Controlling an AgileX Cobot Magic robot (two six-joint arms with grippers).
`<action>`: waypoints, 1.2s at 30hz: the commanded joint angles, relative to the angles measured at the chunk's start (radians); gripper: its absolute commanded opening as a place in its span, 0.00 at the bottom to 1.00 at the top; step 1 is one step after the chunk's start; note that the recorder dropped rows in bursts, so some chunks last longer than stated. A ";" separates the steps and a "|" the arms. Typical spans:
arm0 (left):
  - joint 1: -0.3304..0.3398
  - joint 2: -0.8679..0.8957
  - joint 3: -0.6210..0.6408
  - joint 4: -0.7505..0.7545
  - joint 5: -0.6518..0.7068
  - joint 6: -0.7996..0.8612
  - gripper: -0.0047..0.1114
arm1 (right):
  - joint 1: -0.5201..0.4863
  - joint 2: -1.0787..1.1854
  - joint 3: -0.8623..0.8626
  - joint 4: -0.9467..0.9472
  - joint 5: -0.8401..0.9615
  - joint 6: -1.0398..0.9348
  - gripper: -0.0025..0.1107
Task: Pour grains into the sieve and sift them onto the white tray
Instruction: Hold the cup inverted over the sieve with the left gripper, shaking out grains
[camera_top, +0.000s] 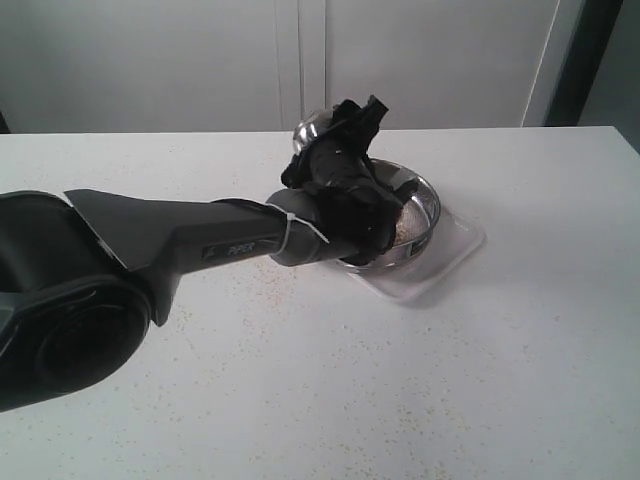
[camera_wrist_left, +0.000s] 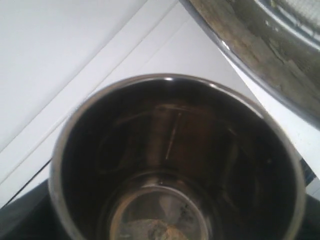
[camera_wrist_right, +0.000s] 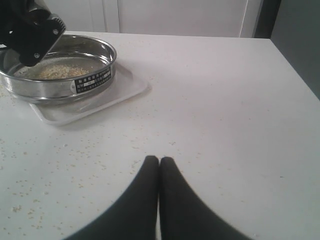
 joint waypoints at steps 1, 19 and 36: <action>0.014 -0.016 -0.006 0.024 0.005 -0.083 0.04 | -0.007 -0.004 0.005 -0.003 -0.014 -0.003 0.02; -0.001 -0.016 -0.006 0.024 0.088 -0.125 0.04 | -0.007 -0.004 0.005 -0.003 -0.014 -0.003 0.02; 0.005 -0.016 -0.006 0.024 0.048 -0.138 0.04 | -0.007 -0.004 0.005 -0.003 -0.014 -0.003 0.02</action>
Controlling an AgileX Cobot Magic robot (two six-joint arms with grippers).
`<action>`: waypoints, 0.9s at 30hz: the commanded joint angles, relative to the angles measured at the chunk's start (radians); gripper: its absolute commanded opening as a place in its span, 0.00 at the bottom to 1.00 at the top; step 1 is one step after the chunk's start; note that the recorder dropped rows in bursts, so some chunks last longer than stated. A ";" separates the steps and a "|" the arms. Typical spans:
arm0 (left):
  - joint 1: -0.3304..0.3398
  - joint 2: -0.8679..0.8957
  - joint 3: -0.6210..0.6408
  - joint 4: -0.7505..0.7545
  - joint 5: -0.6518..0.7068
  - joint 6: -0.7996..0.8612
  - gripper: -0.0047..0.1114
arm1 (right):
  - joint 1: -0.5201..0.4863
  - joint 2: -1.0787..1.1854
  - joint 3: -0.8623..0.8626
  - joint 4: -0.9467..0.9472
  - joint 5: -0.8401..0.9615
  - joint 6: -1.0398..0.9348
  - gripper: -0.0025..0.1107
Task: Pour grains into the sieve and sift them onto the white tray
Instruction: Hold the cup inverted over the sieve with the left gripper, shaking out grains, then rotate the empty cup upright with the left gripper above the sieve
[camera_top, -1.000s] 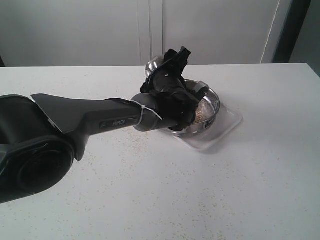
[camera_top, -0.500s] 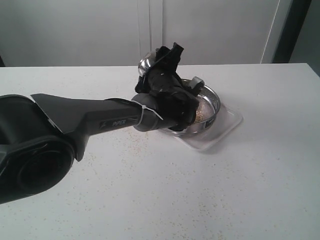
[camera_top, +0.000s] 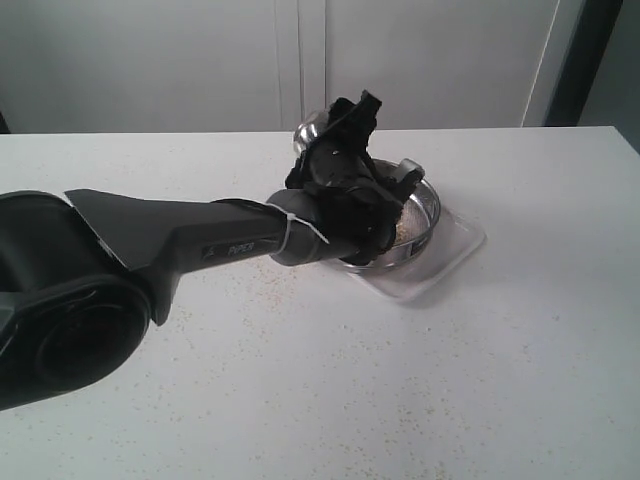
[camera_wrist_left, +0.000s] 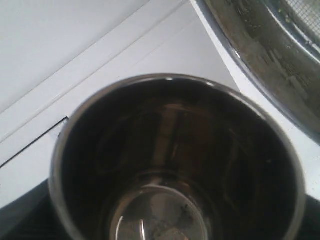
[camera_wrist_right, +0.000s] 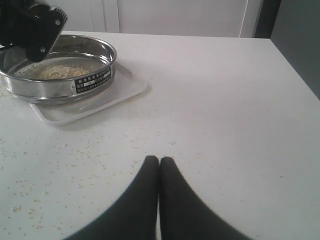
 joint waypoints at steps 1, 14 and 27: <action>-0.013 -0.016 -0.006 0.024 0.055 0.000 0.04 | -0.007 -0.004 0.005 -0.003 -0.014 -0.003 0.02; -0.027 -0.016 -0.019 0.024 0.045 -0.071 0.04 | -0.007 -0.004 0.005 -0.003 -0.014 -0.003 0.02; -0.001 -0.051 -0.026 -0.237 0.109 -0.254 0.04 | -0.007 -0.004 0.005 -0.003 -0.014 -0.003 0.02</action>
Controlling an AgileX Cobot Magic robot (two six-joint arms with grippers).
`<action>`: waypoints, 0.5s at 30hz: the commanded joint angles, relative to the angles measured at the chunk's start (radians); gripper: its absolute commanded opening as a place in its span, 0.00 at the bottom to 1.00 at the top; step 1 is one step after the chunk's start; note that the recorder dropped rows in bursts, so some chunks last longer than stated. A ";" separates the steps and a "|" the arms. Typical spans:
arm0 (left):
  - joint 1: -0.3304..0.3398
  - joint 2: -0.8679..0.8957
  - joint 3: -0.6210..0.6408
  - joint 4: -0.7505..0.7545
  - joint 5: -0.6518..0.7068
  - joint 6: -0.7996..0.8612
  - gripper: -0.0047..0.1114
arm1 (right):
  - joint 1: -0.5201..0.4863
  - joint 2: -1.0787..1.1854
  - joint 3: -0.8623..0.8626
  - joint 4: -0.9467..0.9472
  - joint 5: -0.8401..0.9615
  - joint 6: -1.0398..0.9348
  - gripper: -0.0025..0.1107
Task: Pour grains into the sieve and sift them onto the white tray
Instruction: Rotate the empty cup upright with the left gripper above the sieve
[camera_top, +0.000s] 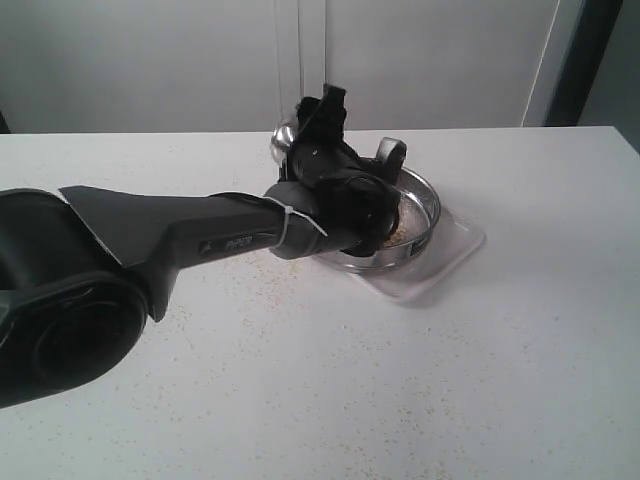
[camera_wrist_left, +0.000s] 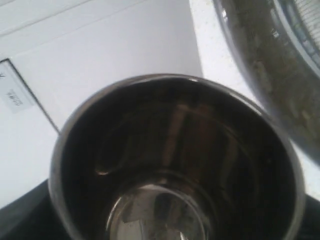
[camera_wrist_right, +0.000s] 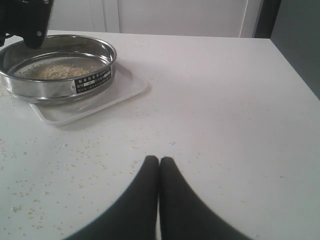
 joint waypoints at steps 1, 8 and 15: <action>0.004 -0.053 -0.007 -0.115 -0.007 -0.094 0.04 | -0.007 -0.004 0.005 -0.003 -0.014 -0.003 0.02; 0.050 -0.133 -0.007 -0.354 -0.148 -0.105 0.04 | -0.007 -0.004 0.005 -0.003 -0.014 -0.003 0.02; 0.094 -0.172 -0.007 -0.517 -0.207 -0.107 0.04 | -0.007 -0.004 0.005 -0.003 -0.014 -0.003 0.02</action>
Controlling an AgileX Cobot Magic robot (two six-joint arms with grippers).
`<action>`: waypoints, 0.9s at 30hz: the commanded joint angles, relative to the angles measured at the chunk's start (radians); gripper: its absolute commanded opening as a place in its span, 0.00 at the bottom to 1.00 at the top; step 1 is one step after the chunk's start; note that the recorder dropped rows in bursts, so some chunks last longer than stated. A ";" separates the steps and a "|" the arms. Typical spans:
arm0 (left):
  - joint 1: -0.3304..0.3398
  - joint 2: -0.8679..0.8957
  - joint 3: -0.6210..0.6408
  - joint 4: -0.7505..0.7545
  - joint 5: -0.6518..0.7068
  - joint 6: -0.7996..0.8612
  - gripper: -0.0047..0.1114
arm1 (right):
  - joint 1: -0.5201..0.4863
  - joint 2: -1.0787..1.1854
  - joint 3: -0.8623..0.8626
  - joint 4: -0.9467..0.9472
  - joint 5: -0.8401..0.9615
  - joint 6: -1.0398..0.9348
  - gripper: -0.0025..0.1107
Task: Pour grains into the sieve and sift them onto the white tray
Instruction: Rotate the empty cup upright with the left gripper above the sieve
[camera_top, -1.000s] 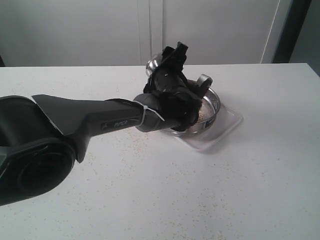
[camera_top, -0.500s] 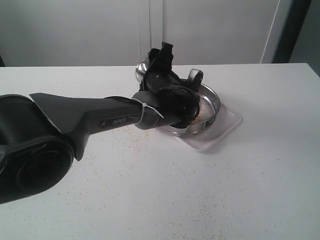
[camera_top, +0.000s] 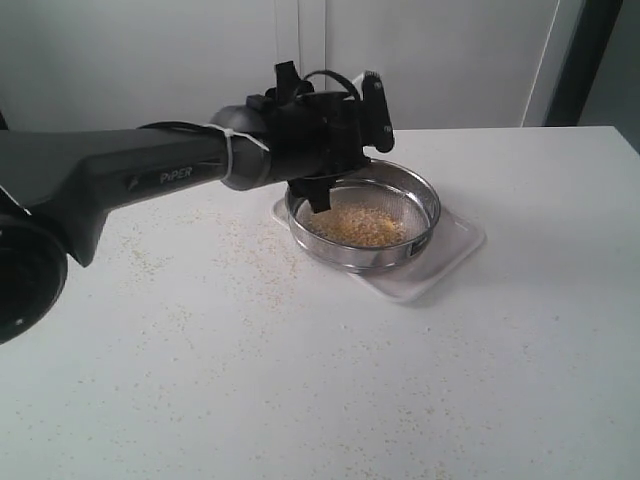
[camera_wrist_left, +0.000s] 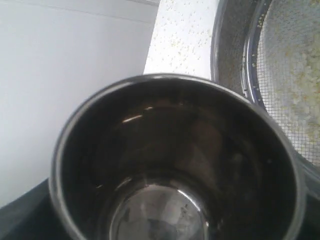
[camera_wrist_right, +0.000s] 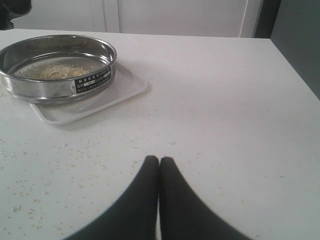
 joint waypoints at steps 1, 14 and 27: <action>0.028 -0.033 -0.007 -0.085 -0.018 -0.019 0.04 | -0.007 -0.004 0.005 -0.003 -0.014 -0.003 0.02; 0.089 -0.074 -0.007 -0.367 -0.093 -0.006 0.04 | -0.007 -0.004 0.005 -0.003 -0.014 -0.003 0.02; 0.131 -0.144 0.054 -0.508 -0.139 -0.006 0.04 | -0.007 -0.004 0.005 -0.003 -0.014 -0.003 0.02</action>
